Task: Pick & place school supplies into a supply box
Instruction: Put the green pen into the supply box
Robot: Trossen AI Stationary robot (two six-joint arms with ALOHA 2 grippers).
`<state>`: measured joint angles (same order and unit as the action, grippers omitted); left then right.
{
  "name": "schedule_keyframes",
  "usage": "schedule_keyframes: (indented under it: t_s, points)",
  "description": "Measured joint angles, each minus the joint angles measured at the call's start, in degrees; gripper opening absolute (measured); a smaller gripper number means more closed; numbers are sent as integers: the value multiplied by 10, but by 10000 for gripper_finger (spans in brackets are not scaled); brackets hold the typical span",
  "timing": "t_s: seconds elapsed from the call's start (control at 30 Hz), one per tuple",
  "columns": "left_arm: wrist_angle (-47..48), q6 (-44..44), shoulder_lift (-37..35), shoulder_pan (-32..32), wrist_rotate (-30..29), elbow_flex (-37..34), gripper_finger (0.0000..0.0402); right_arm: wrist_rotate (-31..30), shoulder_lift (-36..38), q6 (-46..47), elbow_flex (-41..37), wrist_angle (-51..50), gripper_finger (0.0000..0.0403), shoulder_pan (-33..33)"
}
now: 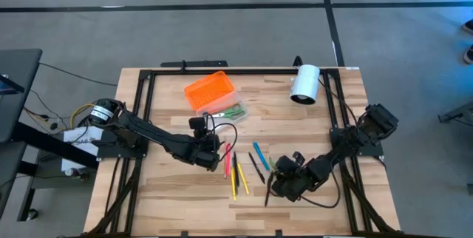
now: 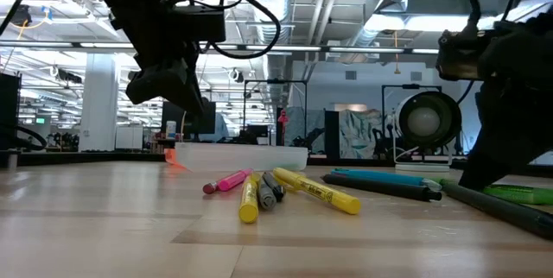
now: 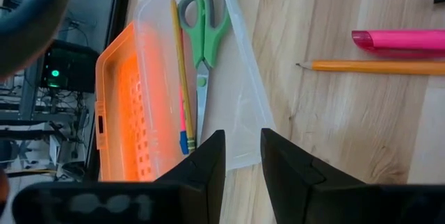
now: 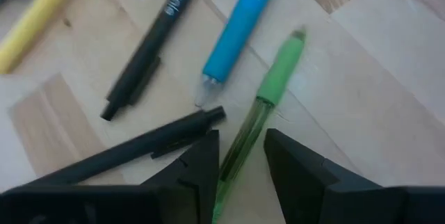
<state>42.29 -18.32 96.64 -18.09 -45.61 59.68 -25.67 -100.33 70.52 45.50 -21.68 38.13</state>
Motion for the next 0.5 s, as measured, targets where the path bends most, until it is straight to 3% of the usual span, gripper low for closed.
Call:
schedule_keyframes:
  t_s: [0.13, 0.5]
  points:
    - [17, -16, 0, 0, 1, 0, 84, 35, 0, -11, 16, -55, 97, -7]
    - [61, -67, 0, -22, 1, 0, 84, 90, 3, -136, 18, -68, 66, -43]
